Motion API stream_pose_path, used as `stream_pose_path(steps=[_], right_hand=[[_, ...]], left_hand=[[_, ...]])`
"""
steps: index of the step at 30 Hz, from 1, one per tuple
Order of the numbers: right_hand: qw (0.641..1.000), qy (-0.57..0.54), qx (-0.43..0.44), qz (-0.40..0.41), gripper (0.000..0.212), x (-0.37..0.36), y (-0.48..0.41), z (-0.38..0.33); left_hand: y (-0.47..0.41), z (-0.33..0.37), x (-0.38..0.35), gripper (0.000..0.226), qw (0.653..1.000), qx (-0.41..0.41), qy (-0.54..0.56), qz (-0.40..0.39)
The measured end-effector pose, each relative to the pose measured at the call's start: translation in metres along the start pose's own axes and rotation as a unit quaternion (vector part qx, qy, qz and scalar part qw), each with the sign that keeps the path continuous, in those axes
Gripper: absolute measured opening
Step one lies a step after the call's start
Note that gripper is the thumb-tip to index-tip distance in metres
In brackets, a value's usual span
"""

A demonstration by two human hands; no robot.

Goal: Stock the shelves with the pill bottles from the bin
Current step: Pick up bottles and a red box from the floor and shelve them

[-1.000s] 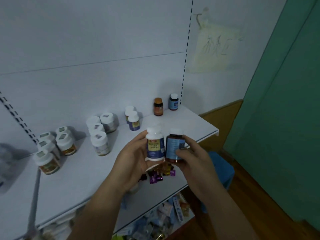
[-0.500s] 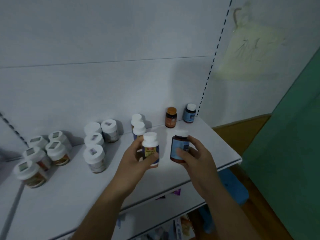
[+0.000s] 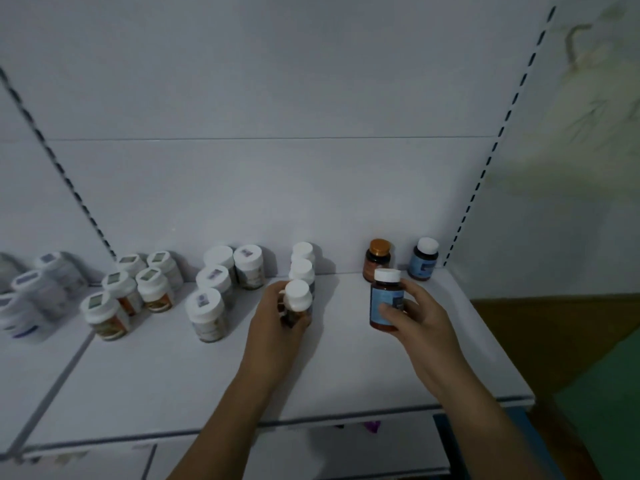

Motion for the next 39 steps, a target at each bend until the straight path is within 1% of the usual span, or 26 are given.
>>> stream_pose_path(steps=[5,14,18,23,27,30,36,39], right_hand=[[0.998,0.063,0.013,-0.009,0.057,0.020,-0.012,0.005],[0.983,0.178,0.039,-0.005,0.061,0.047,-0.020,-0.001],[0.974,0.218,0.054,0.013,0.059,0.073,-0.037,-0.001],[0.974,0.218,0.057,0.023,0.054,0.099,-0.067,0.007],[0.970,0.237,0.054,0.023,0.051,0.104,-0.089,0.015],[0.969,0.239,0.063,0.020,0.054,0.105,-0.095,0.018],[0.965,0.253,0.069,0.001,0.066,0.103,-0.100,0.016],[0.965,0.253,0.066,-0.012,0.066,0.102,-0.101,0.015]], left_hand=[[-0.003,0.003,-0.005,0.059,1.000,0.001,0.010,0.026],[-0.001,0.004,-0.011,0.053,1.000,0.002,-0.020,0.022],[0.000,0.000,-0.012,0.054,0.999,0.007,-0.026,0.021],[0.001,0.000,-0.016,0.061,1.000,-0.001,-0.022,0.022],[0.000,-0.006,-0.019,0.064,0.999,-0.002,-0.034,0.013],[-0.001,-0.006,-0.019,0.065,0.999,0.002,-0.029,0.017],[-0.001,-0.007,-0.019,0.069,0.999,0.009,-0.024,0.019],[-0.002,-0.007,-0.018,0.070,0.999,0.014,-0.027,0.017]])
Point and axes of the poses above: each hand's wrist, its own y-axis away from the middle knuckle, its own x-axis out of the back of the hand, z = x × y, the point moved 5 cm from there along -y, towards the middle knuckle, and after that the axes turned 1 degree about -z, right-handed, at the moved point
